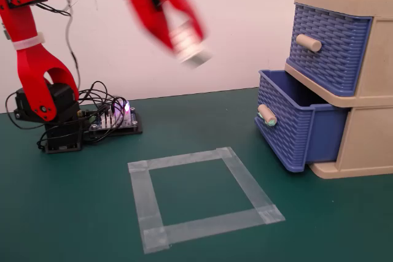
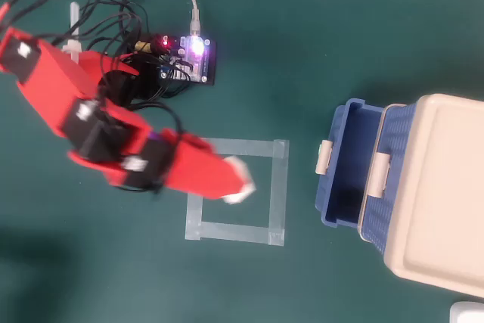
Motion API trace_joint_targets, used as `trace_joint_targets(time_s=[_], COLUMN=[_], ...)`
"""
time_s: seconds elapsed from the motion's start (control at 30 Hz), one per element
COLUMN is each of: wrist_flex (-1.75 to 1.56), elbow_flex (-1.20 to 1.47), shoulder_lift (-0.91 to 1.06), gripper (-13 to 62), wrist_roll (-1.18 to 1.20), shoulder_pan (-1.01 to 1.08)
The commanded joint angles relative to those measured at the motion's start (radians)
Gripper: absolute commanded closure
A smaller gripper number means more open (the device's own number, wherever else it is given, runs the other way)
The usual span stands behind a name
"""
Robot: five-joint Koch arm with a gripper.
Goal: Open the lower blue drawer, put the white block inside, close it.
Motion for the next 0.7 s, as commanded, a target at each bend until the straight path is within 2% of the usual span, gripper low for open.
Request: trace_joint_targets(time_s=[0.0,0.1,0.2,0.47,0.5,0.53,0.6,0.63,0.67], wrist_flex=[-0.256,-0.382,-0.383,-0.385,-0.385,-0.385,-0.385,-0.383,-0.382], elbow_flex=[-0.064,-0.201,-0.298,-0.459,-0.463,-0.465,-0.471,-0.471,-0.471], shoulder_lift=[-0.104,-0.299,-0.396,-0.549,-0.557,-0.557,-0.554,-0.551,-0.543], gripper=[57.5,57.5,57.5,57.1,55.1,48.3,21.2,16.5,15.5], wrist_roll=[0.097,0.086,0.084,0.087,0.087,0.089,0.091,0.094,0.094], shoulder_pan=[-0.114,-0.114,-0.118,-0.123,-0.123,-0.123,-0.123,-0.123,-0.124])
